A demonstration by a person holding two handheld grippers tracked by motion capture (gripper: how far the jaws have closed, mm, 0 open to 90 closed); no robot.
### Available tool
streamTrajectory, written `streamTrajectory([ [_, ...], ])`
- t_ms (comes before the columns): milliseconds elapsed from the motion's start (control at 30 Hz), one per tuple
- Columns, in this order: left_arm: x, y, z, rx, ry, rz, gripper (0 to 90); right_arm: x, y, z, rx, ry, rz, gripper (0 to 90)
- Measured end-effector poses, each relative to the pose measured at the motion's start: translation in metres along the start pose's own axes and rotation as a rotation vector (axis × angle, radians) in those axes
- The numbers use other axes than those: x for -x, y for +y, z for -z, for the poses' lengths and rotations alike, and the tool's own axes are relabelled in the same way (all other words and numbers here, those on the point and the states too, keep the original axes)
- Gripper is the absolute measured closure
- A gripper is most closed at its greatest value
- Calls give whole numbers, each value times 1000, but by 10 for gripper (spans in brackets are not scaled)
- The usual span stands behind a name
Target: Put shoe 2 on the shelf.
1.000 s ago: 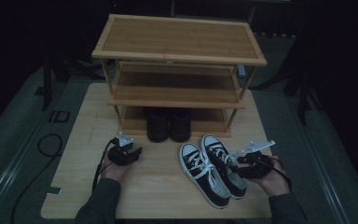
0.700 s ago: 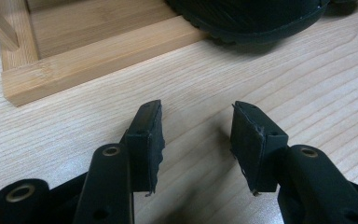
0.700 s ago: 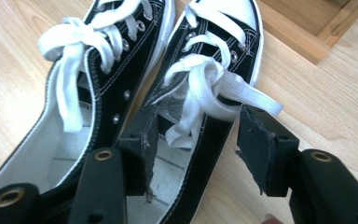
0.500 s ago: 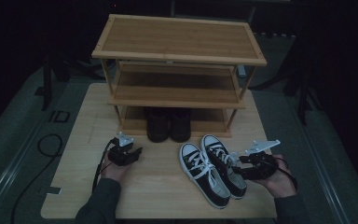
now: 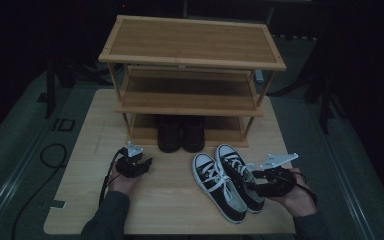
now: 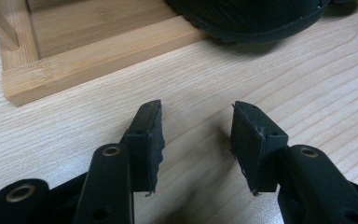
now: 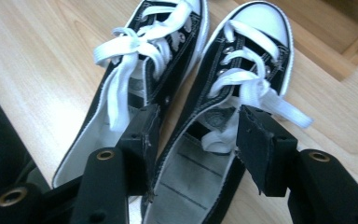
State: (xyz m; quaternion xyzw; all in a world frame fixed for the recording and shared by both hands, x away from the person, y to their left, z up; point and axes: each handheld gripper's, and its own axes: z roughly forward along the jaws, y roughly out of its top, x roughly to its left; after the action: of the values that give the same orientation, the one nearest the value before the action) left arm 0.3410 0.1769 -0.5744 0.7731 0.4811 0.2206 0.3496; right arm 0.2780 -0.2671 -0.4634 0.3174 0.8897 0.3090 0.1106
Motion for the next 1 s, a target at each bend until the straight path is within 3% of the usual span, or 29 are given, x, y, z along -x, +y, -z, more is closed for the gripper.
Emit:
streamTrajectory([
  [200, 0, 0, 0, 0, 1, 0, 541, -4, -1, -8, -22, 21, 2, 485],
  [433, 0, 0, 0, 1, 1, 0, 541, -7, -2, -21, -58, 1, -34, 368],
  [867, 0, 0, 0, 1, 1, 0, 541, -13, 5, -45, -94, 16, -69, 347],
  [1000, 0, 0, 0, 0, 1, 1, 541, -16, 8, -56, -117, 1, -82, 389],
])
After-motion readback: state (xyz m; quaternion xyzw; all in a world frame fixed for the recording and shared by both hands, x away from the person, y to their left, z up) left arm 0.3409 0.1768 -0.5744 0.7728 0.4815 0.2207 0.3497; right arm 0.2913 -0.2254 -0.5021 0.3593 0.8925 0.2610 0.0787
